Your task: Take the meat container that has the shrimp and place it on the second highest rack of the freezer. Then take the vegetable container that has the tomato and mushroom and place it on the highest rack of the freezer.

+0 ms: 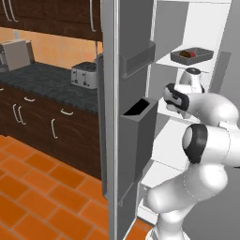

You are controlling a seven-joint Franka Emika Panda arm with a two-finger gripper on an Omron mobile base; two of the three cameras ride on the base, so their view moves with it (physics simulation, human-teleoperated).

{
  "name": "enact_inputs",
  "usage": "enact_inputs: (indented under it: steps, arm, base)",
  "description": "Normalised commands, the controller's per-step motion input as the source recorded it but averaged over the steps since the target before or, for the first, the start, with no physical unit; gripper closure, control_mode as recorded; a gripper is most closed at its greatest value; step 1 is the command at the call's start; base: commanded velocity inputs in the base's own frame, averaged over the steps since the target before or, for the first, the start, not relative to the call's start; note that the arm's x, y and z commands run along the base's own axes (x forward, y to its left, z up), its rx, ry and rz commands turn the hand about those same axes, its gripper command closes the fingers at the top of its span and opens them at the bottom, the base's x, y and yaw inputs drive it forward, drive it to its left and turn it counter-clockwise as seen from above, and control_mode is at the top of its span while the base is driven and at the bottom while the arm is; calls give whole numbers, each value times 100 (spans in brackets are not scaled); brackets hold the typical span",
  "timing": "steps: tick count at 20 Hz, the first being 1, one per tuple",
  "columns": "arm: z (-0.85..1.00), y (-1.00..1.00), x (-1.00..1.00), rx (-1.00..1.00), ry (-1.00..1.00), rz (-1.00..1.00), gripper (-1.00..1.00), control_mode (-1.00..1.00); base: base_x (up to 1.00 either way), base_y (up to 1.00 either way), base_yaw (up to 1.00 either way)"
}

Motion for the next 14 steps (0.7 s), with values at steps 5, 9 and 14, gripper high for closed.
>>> enact_inputs:
  steps: [5, 9, 14]
  arm:
    - [-39, -15, 41, -6, 0, 0, -100, -100]
    - [-6, -1, 6, -7, -9, 0, -100, -100]
    - [4, 9, -48, -9, -23, 5, -100, -100]
  base:
    - [0, 0, 0]
    - [0, 0, 0]
    - [0, 0, 0]
